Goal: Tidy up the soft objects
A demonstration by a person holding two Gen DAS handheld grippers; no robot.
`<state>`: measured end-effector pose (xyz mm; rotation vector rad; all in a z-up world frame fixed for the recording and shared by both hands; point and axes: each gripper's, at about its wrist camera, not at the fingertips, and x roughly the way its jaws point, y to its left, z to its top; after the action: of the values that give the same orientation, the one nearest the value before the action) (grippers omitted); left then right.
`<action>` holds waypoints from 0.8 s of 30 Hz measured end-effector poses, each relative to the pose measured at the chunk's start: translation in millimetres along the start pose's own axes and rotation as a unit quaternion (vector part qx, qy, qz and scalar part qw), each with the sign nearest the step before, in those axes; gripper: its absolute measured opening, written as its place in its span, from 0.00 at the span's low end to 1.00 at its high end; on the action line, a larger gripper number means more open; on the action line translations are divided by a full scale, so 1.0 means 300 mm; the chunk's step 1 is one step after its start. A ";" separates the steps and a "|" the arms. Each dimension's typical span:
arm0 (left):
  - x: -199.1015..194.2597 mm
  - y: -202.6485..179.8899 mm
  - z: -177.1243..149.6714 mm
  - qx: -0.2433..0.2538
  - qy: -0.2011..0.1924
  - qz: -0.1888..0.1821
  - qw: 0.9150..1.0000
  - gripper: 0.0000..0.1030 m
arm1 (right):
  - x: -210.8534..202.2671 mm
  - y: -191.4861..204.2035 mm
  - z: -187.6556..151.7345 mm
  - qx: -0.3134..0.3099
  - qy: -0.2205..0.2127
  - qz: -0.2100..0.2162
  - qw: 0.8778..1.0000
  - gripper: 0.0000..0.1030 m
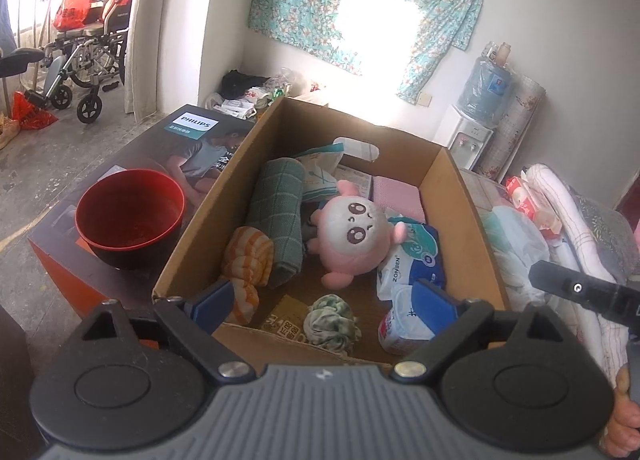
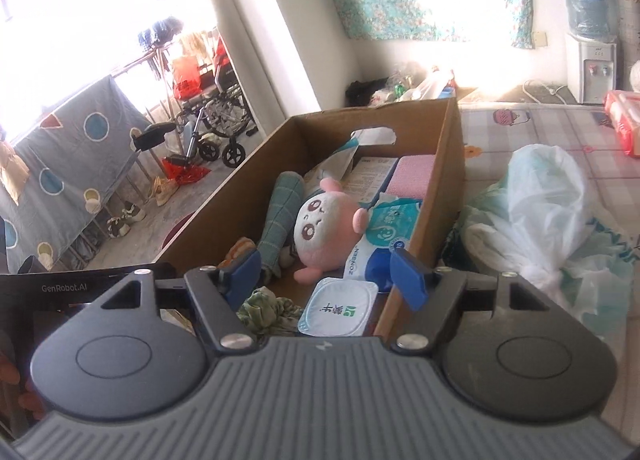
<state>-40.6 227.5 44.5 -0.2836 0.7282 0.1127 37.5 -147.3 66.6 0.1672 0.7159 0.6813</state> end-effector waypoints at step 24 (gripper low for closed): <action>0.042 -0.317 -0.148 0.096 0.051 0.008 0.994 1.00 | -0.229 -0.052 -0.205 -0.006 -0.002 -0.174 0.985 0.99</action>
<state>-40.7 123.5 25.0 -0.0996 0.8363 0.0429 -32.5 -207.7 52.3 0.0300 0.7147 0.3505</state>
